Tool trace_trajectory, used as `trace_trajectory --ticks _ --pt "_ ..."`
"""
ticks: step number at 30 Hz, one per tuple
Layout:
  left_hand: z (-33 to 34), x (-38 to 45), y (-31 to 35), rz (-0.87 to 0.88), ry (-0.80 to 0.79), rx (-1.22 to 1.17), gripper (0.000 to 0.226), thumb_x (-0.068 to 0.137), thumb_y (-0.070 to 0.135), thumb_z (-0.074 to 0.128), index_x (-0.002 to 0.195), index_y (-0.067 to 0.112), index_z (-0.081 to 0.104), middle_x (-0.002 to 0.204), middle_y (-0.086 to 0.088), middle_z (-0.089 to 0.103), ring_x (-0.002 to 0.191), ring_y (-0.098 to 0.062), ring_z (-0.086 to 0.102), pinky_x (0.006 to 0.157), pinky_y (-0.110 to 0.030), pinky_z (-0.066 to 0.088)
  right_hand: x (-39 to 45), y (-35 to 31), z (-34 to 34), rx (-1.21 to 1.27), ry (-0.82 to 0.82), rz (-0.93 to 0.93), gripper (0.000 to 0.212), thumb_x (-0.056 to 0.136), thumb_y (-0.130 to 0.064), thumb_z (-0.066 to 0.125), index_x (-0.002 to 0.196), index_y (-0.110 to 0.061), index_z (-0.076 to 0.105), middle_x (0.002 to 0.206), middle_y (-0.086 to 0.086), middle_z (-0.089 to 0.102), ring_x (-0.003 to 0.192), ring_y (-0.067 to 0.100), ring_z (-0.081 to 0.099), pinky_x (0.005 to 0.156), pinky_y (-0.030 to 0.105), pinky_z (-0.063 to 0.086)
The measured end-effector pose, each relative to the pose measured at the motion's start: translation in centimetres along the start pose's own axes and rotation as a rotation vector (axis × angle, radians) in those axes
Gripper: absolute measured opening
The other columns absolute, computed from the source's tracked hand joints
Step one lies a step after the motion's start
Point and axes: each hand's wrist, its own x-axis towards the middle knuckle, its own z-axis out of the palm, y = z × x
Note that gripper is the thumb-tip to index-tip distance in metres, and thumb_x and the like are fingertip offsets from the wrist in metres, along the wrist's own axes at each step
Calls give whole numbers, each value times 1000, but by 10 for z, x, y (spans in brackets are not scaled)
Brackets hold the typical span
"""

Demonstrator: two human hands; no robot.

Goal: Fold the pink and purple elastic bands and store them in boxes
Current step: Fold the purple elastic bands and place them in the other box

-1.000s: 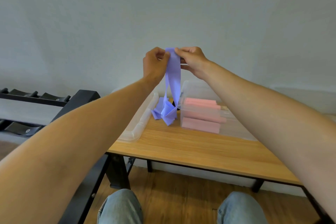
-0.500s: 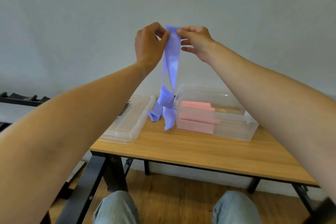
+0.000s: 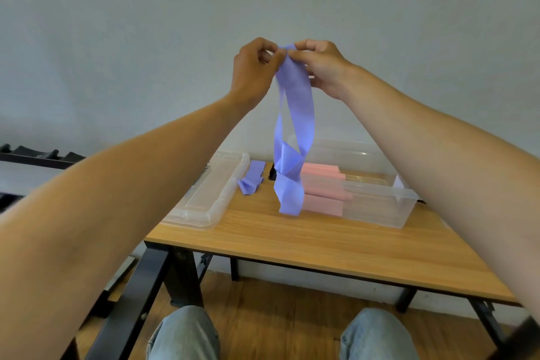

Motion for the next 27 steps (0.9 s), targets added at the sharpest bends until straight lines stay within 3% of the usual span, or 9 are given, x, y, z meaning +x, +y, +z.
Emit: trace_trajectory --ticks 3,6,8,12,17,20,22,25,27 --pt "0 0 1 -63 -16 -88 10 99 22 63 93 14 66 85 -2 70 71 -9 63 58 -26 55 1 7 -3 73 6 4 5 101 -18 66 104 -19 69 96 0 75 84 14 73 69 27 58" --pt "0 2 -5 -82 0 -72 11 99 27 64 91 21 66 101 7 66 94 -11 62 81 -29 57 3 13 -6 85 42 11 8 99 -23 70 107 -20 69 105 -1 73 97 16 70 75 27 59" --pt "-1 1 -8 -95 -47 -104 11 99 25 65 88 22 65 99 10 67 97 -10 64 93 -36 57 3 19 -7 57 28 21 9 99 -26 71 105 -21 69 108 -2 72 104 17 69 86 32 59" --pt "-1 -4 -15 -144 -82 -214 14 97 15 68 84 13 64 89 -12 75 84 -22 74 83 -43 63 -2 30 -2 116 -59 52 7 102 -22 66 107 -18 62 104 4 74 95 22 74 91 35 60" --pt "1 -1 -28 -178 100 -172 11 92 23 72 85 15 71 77 -1 73 70 -12 67 82 -47 62 -21 58 16 141 -169 136 24 101 -42 64 106 -19 61 108 7 73 101 26 70 107 45 51" --pt "2 0 -31 -192 127 -186 11 90 25 73 81 20 71 74 2 72 71 -11 66 81 -49 62 -39 89 27 103 -333 244 42 83 -55 76 104 -21 61 112 8 68 106 26 65 109 46 49" --pt "3 1 -32 -199 137 -202 11 88 26 74 79 22 71 70 4 70 71 -11 66 80 -52 62 -47 112 30 101 -452 331 61 69 -46 86 117 -21 57 118 8 67 112 25 65 106 44 50" --pt "4 3 -34 -205 147 -208 10 87 28 74 80 21 72 71 5 71 72 -12 67 80 -52 62 -60 132 38 -142 -527 358 95 74 -21 91 152 -22 36 141 6 57 128 20 60 103 33 53" --pt "5 3 -33 -201 150 -204 10 88 28 73 81 21 71 71 5 71 72 -11 67 80 -52 62 -66 138 49 -419 -510 278 93 82 -9 86 156 -15 30 142 2 50 129 18 54 98 25 50"
